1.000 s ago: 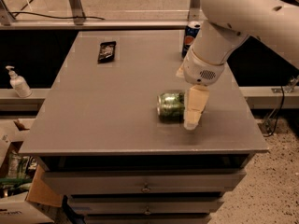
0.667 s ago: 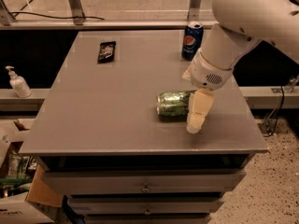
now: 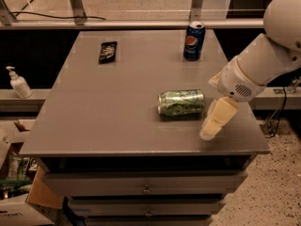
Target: Knock green can over
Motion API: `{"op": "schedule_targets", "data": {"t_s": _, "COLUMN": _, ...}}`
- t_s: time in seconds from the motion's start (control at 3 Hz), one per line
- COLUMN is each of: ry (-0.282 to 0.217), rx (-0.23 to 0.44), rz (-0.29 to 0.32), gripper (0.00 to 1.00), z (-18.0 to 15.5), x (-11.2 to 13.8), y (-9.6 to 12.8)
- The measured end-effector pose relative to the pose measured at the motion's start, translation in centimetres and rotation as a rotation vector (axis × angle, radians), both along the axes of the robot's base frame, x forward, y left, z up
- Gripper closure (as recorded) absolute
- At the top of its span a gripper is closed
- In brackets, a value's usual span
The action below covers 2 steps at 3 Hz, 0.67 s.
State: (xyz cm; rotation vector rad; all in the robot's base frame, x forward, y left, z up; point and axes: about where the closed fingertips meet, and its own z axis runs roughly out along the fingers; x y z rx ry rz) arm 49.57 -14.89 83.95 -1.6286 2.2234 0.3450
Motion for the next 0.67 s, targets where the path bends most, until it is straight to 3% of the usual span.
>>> {"op": "schedule_targets", "data": {"t_s": 0.33, "ry": -0.028, "rx": 0.11, "rz": -0.122, "gripper": 0.0, "z": 0.38, "x": -0.38, "y": -1.98}}
{"op": "schedule_targets", "data": {"t_s": 0.67, "ry": -0.028, "rx": 0.11, "rz": -0.122, "gripper": 0.0, "z": 0.38, "x": -0.38, "y": -1.98}}
